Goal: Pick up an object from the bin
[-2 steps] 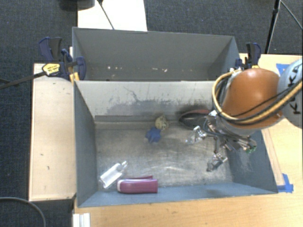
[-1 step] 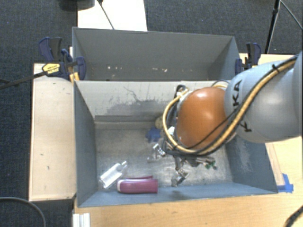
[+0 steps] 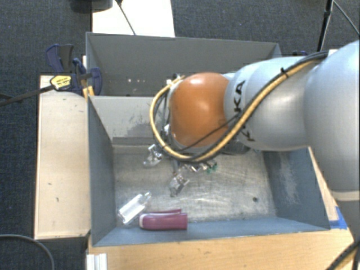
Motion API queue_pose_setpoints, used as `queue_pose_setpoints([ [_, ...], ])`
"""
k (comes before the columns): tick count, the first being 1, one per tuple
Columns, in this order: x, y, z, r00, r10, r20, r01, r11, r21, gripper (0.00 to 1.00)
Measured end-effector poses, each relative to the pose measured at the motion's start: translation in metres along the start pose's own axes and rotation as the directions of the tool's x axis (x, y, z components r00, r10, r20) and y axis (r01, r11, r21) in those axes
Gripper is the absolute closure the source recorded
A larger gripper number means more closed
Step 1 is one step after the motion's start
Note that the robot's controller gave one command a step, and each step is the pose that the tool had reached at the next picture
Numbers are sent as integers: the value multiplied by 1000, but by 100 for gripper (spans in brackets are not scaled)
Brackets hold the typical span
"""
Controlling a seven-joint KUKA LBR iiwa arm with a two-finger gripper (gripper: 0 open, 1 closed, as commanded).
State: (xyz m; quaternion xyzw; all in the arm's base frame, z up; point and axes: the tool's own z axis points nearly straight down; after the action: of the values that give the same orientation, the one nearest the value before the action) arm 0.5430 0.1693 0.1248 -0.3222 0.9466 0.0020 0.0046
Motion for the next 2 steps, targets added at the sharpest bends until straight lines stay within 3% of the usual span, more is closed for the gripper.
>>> queue_pose_setpoints([
  [1, 0, 61, 42, 895, -445, 0, 445, 895, 7, 0],
  [2, 2, 63, 43, 899, -439, 0, 439, 899, 0, 100],
])
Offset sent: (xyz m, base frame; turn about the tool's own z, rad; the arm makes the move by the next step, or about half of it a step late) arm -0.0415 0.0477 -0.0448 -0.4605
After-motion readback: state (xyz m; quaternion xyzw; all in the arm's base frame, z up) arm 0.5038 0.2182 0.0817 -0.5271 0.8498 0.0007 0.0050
